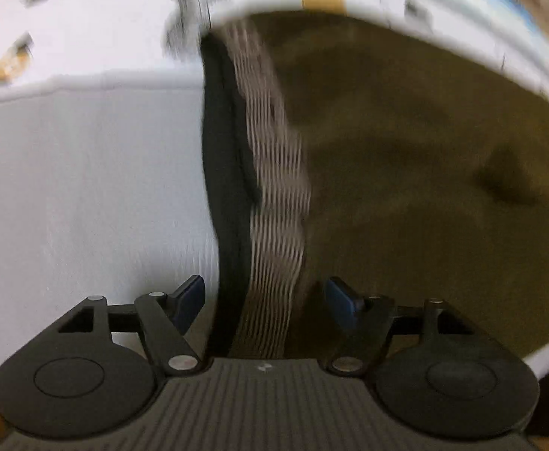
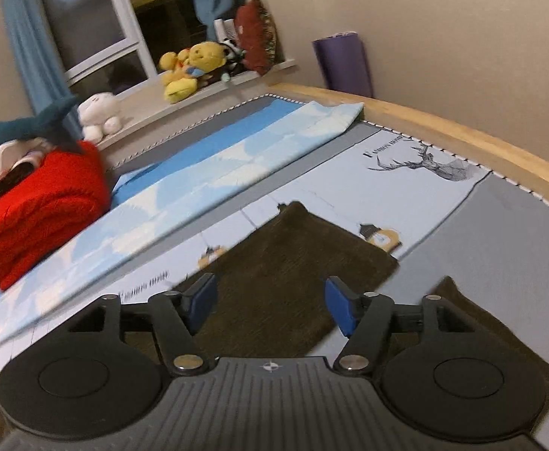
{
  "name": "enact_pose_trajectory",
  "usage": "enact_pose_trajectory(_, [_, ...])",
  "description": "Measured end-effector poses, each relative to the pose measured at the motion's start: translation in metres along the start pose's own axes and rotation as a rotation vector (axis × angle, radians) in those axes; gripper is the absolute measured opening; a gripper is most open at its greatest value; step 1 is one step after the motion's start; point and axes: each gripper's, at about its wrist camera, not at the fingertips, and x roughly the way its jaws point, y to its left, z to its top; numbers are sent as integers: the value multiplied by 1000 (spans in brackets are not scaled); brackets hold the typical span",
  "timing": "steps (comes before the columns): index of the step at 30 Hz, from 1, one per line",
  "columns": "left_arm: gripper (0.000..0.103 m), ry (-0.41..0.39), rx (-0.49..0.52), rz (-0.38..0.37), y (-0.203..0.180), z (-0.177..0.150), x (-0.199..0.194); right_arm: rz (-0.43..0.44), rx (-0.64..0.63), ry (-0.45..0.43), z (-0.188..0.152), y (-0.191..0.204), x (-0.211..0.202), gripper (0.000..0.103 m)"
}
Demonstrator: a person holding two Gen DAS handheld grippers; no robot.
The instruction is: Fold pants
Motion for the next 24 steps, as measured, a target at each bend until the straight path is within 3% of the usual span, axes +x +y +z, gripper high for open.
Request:
enact_pose_trajectory(1, [66,27,53,24,-3,-8,9,-11,-3,9,-5,-7,-8,66])
enact_pose_trajectory(2, [62,3,103,24,-6,-14,9,-29,3,18,-9,-12,-15,66])
enact_pose_trajectory(3, [52,-9,141,24,-8,-17,7,-49,14,33,-15,-20,-20,66])
enact_pose_trajectory(5, [44,-21,152,34,-5,-22,-2,-94,46,71,-23,-39,-25,66])
enact_pose_trajectory(10, [46,-6,193,109,-3,-36,-7,-183,46,110,-36,-72,-31,66])
enact_pose_trajectory(13, [58,2,163,137,-9,-33,-16,-205,58,172,-46,-86,-27,66])
enact_pose_trajectory(16, [60,-103,177,205,-20,-28,-40,-209,72,255,-57,-94,-17,66])
enact_pose_trajectory(18, [59,-176,170,120,-26,-30,-57,-225,49,324,-63,-95,-2,66])
enact_pose_trajectory(20, [57,-188,203,16,-34,-31,-60,-247,17,395,-71,-94,10,66])
enact_pose_trajectory(22, [56,-129,286,-39,-45,-39,-48,-270,-3,469,-80,-94,22,66])
enact_pose_trajectory(24, [46,46,385,8,-57,-53,-13,-308,-21,575,-96,-98,37,66])
